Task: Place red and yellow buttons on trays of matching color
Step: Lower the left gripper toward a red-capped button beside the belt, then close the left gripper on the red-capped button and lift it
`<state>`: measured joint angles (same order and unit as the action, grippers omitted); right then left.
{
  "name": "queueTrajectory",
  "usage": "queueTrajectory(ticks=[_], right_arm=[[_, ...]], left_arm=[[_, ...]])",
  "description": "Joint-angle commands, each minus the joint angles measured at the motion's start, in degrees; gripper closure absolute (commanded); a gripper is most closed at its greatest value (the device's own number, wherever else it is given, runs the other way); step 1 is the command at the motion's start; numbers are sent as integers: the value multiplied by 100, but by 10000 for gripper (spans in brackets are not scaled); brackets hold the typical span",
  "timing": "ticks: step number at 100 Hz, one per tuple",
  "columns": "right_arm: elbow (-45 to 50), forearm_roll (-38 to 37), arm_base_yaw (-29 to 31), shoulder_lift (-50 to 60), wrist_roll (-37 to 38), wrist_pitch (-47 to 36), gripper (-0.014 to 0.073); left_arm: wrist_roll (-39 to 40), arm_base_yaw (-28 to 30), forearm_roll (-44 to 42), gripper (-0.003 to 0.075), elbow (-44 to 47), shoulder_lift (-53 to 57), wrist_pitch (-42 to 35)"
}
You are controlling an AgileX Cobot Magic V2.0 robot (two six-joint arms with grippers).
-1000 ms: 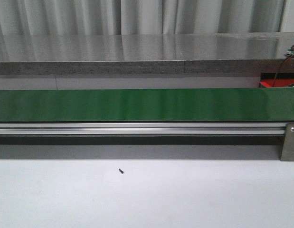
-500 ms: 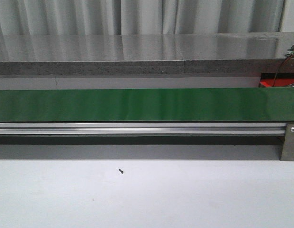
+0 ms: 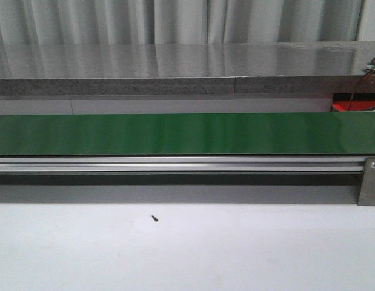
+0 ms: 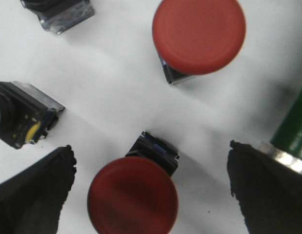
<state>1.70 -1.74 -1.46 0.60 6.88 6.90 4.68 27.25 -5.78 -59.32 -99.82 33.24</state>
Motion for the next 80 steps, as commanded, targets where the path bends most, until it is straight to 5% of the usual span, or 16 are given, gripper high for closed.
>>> queueTrajectory(ticks=[1,33,80], right_arm=[[-106,-46,-7,107,-15,-481,662],[-106,-46,-7,107,-15,-481,662],[-106,-46,-7,107,-15,-481,662]], left_arm=[[19,-29,99,101,-158,165,-186],[19,-29,107,122,-158,165,-177],[19,-29,107,616,-158,165,-116]])
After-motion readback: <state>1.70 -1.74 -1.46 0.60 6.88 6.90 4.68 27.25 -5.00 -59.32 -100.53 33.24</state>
